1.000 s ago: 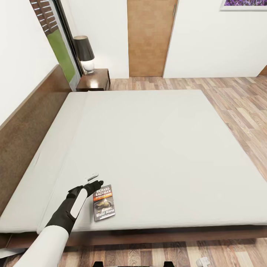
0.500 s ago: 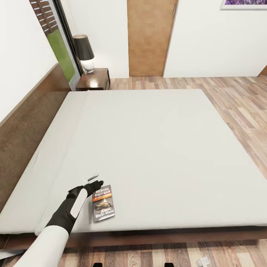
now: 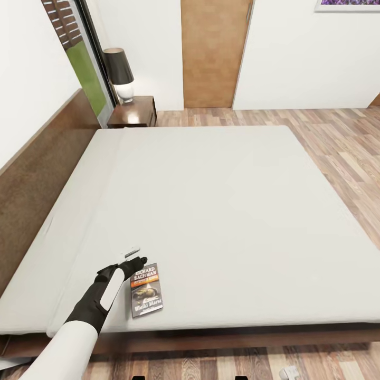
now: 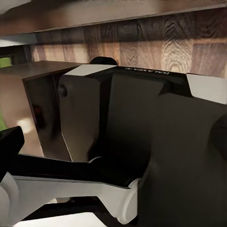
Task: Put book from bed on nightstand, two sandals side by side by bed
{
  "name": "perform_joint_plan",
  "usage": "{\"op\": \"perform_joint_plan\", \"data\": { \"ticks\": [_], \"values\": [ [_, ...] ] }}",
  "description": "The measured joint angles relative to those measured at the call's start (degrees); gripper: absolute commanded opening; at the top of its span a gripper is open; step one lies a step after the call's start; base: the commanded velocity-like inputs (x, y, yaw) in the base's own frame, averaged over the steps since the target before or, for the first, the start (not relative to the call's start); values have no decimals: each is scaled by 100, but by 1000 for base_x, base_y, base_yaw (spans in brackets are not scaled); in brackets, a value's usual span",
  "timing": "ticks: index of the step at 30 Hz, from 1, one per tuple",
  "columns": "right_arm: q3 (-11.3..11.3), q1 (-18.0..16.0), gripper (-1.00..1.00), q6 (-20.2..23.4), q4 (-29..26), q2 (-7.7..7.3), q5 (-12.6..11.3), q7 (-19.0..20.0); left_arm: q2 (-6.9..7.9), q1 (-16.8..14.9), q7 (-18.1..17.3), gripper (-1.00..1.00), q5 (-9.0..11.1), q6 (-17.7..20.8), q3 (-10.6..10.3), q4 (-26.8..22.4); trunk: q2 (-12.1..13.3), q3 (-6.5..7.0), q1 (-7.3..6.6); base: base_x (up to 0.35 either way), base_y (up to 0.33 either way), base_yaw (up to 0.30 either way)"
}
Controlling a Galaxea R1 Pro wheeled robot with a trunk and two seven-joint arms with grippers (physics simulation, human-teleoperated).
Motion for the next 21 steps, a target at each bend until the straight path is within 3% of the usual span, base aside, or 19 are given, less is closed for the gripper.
{"op": "perform_joint_plan", "data": {
  "ticks": [15, 21],
  "values": [
    [-3, 0, 100, 0, 0, -1, -3, 0, 6, 0, 0, 100, -3, 0, 6, 0, -602, -270, 330, 0, 0, 0],
    [-3, 0, 100, 0, 0, 0, -2, 0, 16, 0, 0, 100, -3, 0, 8, 0, -604, -270, 330, 0, 0, 0]
  ]
}}
